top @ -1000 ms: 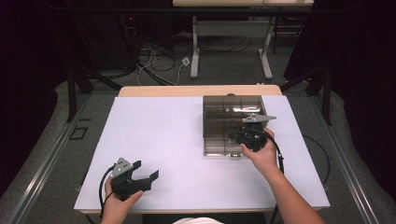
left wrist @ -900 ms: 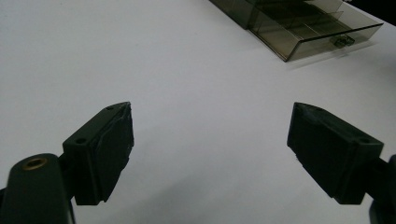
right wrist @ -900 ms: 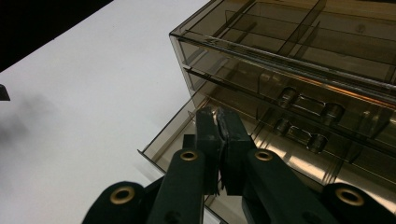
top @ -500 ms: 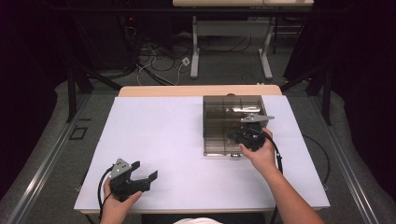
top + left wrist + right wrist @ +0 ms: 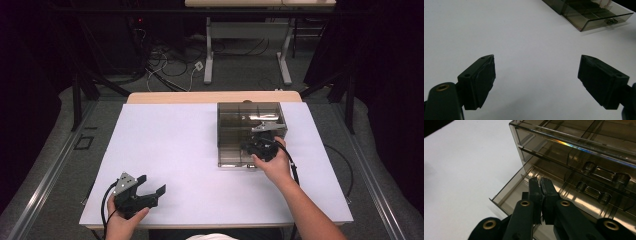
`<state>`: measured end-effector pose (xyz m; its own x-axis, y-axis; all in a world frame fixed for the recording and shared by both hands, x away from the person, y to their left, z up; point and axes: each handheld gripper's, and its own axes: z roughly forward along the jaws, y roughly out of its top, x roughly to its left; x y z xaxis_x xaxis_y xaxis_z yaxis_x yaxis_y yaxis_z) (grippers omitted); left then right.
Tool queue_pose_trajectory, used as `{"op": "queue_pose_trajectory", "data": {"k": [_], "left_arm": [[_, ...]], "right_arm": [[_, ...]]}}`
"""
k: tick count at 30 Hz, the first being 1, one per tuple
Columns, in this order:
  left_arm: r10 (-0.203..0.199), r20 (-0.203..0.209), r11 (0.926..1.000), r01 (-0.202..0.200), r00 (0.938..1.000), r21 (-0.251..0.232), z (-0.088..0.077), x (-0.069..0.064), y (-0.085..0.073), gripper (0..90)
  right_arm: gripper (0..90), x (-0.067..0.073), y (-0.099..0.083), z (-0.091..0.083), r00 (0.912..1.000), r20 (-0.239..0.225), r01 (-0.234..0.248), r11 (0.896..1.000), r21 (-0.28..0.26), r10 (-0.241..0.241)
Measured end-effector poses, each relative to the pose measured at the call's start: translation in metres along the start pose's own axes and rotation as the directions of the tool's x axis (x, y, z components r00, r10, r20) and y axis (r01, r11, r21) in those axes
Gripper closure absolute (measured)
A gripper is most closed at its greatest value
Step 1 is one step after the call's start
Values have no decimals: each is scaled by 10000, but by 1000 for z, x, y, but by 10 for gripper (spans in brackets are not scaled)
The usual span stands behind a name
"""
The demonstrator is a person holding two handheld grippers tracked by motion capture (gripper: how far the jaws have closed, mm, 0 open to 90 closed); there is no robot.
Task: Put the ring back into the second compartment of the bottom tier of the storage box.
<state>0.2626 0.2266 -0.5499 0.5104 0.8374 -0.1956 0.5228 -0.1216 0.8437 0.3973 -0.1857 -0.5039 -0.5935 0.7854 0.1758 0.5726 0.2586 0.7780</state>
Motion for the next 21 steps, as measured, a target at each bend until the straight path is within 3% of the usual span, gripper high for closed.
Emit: {"op": "queue_pose_trajectory", "data": {"k": [21], "left_arm": [[3, -13, 10000, -3, 10000, 10, 1, 0, 0, 149]], "right_arm": [[885, -12, -11, 13, 9986, 437, -310, 9977, 606, 284]]}}
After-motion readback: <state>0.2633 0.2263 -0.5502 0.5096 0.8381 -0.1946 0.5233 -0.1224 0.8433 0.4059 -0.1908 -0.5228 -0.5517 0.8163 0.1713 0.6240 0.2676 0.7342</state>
